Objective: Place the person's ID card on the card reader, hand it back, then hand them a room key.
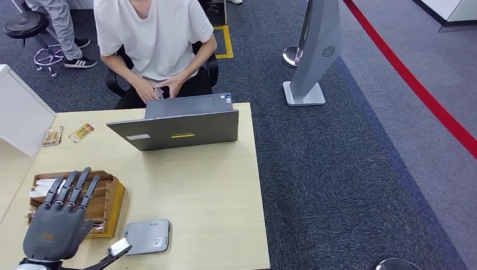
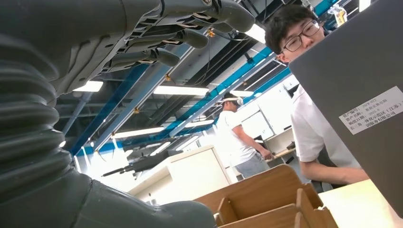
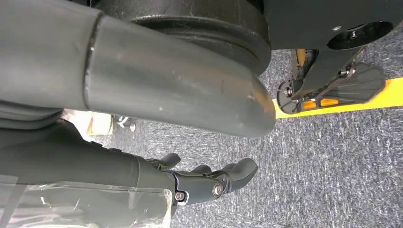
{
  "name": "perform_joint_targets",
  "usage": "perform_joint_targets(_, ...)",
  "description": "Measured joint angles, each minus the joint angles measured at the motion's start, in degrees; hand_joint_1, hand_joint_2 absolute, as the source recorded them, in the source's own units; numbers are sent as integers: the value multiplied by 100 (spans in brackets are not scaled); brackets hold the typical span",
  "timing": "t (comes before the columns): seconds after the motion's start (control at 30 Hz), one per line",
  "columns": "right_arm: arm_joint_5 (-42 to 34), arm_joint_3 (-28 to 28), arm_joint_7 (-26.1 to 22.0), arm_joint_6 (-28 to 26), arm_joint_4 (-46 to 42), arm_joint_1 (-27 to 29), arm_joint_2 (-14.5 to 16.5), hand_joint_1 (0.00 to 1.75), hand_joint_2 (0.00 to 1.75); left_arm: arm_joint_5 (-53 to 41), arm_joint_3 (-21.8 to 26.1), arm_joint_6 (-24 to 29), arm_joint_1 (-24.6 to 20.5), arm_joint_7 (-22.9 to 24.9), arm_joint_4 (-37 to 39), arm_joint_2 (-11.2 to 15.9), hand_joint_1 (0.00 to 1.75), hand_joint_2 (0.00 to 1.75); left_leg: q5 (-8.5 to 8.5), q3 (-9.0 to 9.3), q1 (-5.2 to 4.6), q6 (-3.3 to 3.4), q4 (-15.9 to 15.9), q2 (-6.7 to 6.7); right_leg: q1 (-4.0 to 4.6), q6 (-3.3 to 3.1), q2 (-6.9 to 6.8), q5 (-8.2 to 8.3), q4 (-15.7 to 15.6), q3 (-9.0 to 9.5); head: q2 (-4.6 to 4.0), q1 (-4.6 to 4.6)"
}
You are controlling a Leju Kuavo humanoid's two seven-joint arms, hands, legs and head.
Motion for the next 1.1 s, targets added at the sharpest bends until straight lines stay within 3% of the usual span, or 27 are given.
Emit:
perform_joint_targets(0.17, -49, -53, -15, 0, 0, 0, 12, 0, 0, -19, -2, 0, 331, 87, -283, 217, 0, 175, 0, 0, 0, 0, 0, -1, 0, 0, -2, 0, 0, 1, 0, 1)
perform_joint_targets(0.4, -66, -79, -20, -4, 0, -1, 34, 0, 0, 85, -4, -44, 477, 165, -398, 326, 0, 175, 0, 2, 0, 0, 0, -2, 0, 0, -2, 0, 0, 2, 0, 1)
perform_joint_targets(0.67, -21, -84, -20, -3, 0, -3, 44, 0, 0, 430, -4, -362, 421, 125, -334, 380, 0, 175, 0, 2, 0, 0, 0, -3, 0, 0, -3, 0, 0, 3, 0, 0)
perform_joint_targets(1.1, 101, -84, 22, 3, 0, -7, 44, 0, 0, 834, -6, -545, 133, -34, 444, 259, 0, 175, 0, 3, 0, 0, 0, -3, 0, 0, -3, 1, 0, 3, 0, 1)
